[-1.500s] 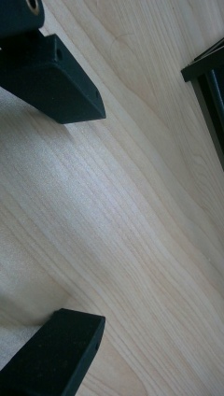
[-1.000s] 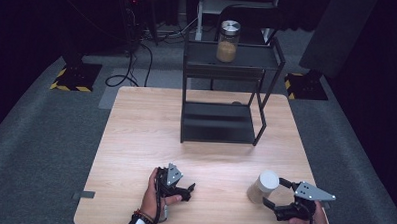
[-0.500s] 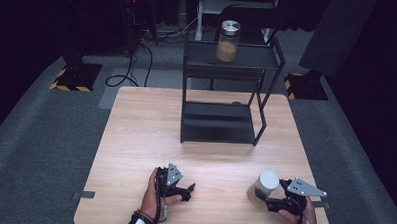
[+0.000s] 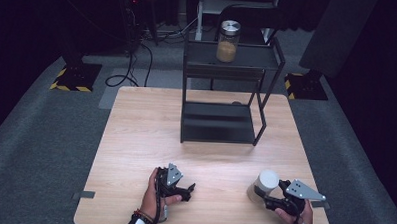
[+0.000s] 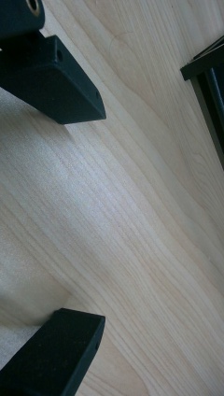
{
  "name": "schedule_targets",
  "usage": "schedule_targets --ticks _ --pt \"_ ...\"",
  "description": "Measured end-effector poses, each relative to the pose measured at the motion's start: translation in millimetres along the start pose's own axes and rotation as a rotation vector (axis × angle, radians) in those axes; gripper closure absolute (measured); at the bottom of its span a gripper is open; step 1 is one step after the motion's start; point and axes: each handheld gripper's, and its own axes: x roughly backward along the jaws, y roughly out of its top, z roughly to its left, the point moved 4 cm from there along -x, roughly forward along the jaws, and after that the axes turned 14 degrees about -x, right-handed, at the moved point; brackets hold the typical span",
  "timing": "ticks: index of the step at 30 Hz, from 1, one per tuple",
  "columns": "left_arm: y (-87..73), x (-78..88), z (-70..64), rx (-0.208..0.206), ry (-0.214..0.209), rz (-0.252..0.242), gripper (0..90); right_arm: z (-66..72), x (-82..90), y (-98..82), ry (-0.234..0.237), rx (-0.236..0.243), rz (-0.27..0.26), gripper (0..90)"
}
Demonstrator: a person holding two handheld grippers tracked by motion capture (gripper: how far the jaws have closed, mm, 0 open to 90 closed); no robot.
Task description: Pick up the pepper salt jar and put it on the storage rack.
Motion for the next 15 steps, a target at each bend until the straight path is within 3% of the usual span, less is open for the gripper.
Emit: schedule_targets --ticks 9,15 --pt "-0.1 -0.1 0.0 0.0 -0.002 -0.002 3.4 11.7 -0.9 1.2 -0.04 -0.009 -0.009 33.3" --pt "-0.3 -0.1 -0.3 -0.001 -0.001 -0.003 3.4 12.5 -2.9 14.1 -0.052 -0.031 -0.044 33.5"
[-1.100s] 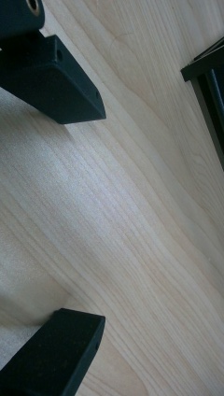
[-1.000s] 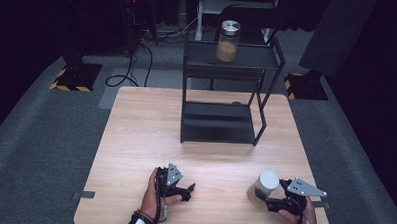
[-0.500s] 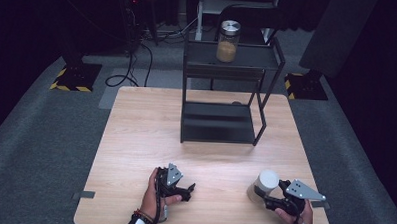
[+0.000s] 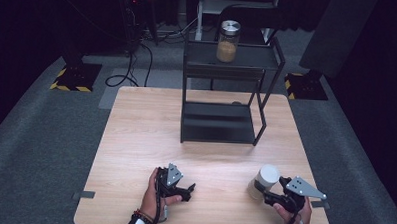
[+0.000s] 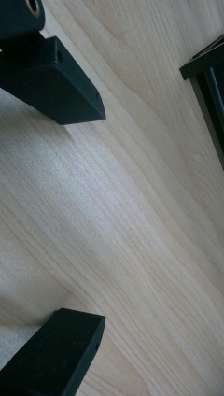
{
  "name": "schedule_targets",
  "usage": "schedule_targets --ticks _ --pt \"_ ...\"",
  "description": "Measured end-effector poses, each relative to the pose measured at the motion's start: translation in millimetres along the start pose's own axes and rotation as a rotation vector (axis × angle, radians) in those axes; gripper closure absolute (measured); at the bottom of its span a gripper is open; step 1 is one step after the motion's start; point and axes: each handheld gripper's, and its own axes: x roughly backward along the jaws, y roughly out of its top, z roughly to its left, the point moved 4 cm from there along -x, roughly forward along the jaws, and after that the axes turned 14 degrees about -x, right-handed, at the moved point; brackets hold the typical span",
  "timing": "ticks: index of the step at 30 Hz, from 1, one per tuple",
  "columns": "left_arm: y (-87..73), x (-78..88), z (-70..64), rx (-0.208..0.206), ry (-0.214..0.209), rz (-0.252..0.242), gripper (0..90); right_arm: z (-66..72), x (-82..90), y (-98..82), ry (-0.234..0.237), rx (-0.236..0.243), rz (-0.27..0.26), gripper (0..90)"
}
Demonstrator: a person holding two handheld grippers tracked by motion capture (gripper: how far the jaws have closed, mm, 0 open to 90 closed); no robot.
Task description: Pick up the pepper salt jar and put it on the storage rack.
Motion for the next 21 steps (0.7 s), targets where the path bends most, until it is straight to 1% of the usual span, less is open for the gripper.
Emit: schedule_targets --ticks 3,5,9,12,13,21 --pt "0.0 0.0 -0.1 0.0 0.0 0.0 3.5 -0.4 -2.7 10.3 0.001 -0.005 -0.006 33.5" --pt "0.0 0.0 0.0 0.0 0.0 0.0 3.5 1.3 -5.6 17.1 -0.014 -0.002 -0.017 33.5" --pt "0.0 0.0 0.1 0.0 0.0 0.0 3.4 8.1 -12.3 33.5 -0.052 0.009 -0.037 33.6" --pt "0.0 0.0 0.0 0.0 0.0 0.0 3.5 14.8 -17.1 49.3 -0.085 0.035 -0.054 33.6" --pt "0.0 0.0 0.0 0.0 0.0 0.0 3.4 17.0 -18.5 54.5 -0.097 0.037 -0.06 33.6" --pt "0.1 0.0 0.1 0.0 0.0 0.001 3.5 23.1 -26.1 96.5 -0.129 0.018 -0.123 33.6"
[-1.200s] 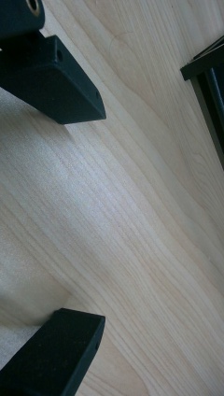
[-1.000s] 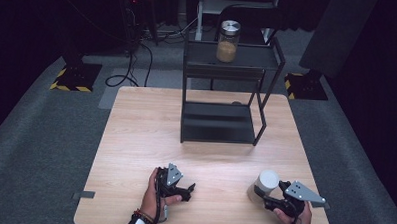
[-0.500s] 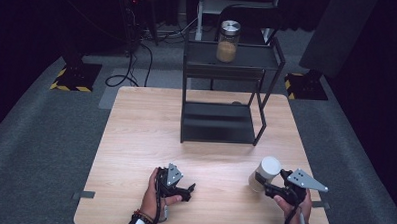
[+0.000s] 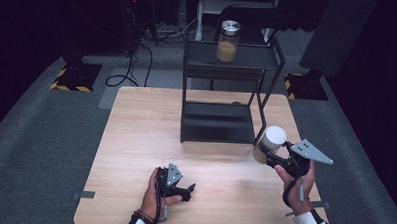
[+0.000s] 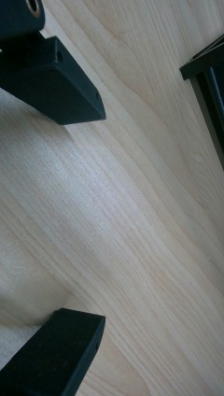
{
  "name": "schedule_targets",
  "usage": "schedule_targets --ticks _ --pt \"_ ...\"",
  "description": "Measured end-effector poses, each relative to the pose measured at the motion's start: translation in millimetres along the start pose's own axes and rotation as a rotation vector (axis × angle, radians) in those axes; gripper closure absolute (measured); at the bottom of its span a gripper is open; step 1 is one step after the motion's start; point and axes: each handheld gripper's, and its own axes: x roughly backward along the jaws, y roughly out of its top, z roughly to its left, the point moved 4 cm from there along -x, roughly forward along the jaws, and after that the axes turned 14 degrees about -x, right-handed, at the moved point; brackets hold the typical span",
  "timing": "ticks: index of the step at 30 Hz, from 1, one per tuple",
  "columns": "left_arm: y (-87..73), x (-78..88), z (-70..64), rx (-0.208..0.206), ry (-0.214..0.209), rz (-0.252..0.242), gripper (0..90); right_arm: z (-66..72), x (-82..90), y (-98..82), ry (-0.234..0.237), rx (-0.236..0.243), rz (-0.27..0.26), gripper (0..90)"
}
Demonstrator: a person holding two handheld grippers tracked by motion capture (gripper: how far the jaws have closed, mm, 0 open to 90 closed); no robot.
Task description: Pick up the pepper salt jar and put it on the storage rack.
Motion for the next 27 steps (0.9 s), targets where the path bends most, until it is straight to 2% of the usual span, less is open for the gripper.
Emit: schedule_targets --ticks 7,15,27 --pt "0.2 -0.2 -0.4 0.002 0.002 0.0 3.4 7.6 -9.3 34.5 -0.024 0.004 -0.056 33.7" --pt "0.2 -0.2 -0.5 0.002 0.003 0.0 3.5 24.3 -21.2 71.4 -0.056 0.044 -0.087 33.7" --pt "0.1 -0.2 -0.5 0.002 0.002 0.0 3.5 40.4 -30.6 119.5 -0.067 0.039 -0.155 33.8"
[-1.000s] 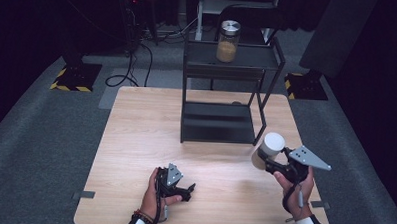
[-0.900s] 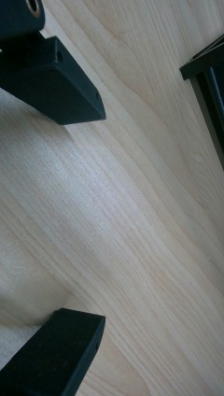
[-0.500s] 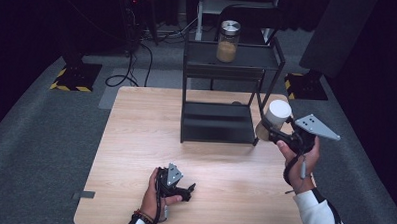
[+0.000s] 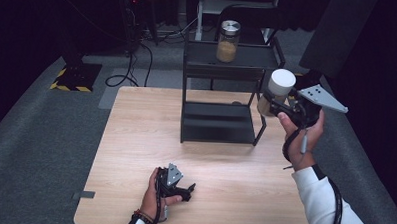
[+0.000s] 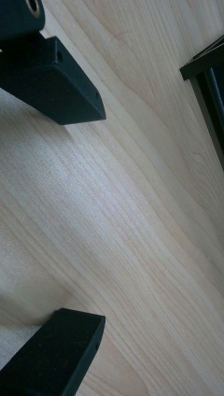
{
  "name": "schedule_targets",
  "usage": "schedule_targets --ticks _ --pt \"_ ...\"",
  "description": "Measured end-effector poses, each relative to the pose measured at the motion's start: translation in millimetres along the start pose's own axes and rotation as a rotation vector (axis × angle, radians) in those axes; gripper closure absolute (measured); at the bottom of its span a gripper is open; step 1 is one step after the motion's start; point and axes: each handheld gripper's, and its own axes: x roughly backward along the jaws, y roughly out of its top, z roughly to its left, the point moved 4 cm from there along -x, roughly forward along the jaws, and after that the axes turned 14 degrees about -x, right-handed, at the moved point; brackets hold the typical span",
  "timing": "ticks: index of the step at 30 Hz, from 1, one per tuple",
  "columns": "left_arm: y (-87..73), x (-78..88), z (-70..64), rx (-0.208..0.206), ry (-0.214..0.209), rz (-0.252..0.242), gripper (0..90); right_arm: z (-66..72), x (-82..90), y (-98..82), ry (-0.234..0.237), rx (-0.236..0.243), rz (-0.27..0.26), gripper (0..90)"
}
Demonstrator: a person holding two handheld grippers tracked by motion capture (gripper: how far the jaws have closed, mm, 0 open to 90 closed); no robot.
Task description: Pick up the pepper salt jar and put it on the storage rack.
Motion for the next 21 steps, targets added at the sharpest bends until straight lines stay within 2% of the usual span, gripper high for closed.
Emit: schedule_targets --ticks 10,16,21 --pt "0.0 0.0 0.0 0.001 0.0 0.0 3.5 6.1 -10.3 33.7 -0.033 -0.017 -0.029 33.9" --pt "0.0 -0.1 0.0 0.001 0.0 0.0 3.5 11.9 -20.8 48.7 -0.053 -0.003 -0.041 33.9" --pt "-0.2 -0.1 0.1 0.0 -0.001 -0.002 3.8 13.4 -31.5 59.2 -0.059 -0.014 -0.045 33.9"
